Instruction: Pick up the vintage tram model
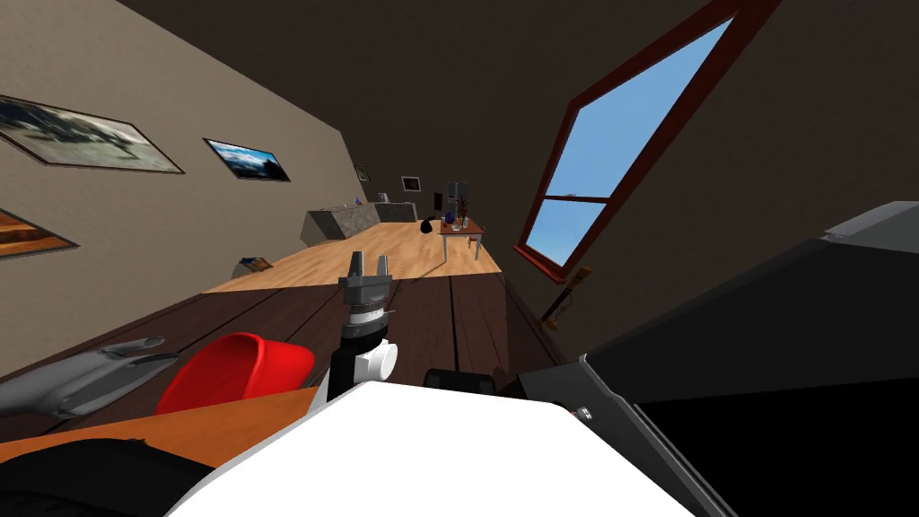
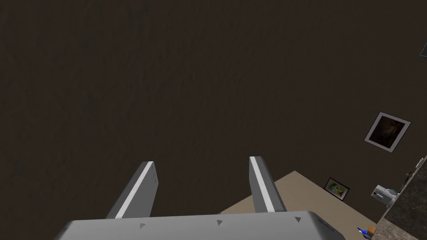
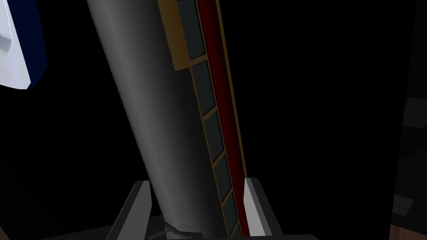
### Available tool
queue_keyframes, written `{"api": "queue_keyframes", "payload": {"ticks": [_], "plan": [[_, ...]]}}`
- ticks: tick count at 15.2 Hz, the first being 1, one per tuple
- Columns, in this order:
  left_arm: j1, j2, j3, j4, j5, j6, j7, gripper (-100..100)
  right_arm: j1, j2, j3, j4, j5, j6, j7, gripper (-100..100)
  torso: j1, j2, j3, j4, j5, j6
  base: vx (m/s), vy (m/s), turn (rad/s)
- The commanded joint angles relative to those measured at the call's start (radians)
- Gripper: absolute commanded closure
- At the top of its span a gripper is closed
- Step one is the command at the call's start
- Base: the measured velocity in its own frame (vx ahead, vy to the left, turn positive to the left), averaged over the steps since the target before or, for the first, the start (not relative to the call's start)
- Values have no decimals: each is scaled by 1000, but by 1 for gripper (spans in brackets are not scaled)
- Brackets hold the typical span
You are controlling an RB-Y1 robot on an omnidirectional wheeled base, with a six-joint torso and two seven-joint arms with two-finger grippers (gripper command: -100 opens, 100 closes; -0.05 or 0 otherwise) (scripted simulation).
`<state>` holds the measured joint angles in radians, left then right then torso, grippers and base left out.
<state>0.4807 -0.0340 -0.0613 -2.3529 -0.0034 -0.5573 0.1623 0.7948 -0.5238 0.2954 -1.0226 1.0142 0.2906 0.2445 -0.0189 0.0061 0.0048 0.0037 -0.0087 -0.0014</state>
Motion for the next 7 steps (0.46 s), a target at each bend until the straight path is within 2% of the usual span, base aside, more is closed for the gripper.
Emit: {"api": "queue_keyframes", "payload": {"ticks": [1,6,7], "plan": [[0,0,0,0,0,0,0,0,30,-14,-10,-23,23,-3,-17,100,0,0,0,0,0,0,35,19,-50],[0,0,0,0,0,0,0,0,94,-42,-17,-87,44,-4,-33,100,4,-5,-3,-1,2,0,71,30,-60],[0,0,0,0,0,0,0,0,77,-34,-14,-70,38,-3,-27,100,4,-5,-3,-1,2,0,40,20,-26]]}}
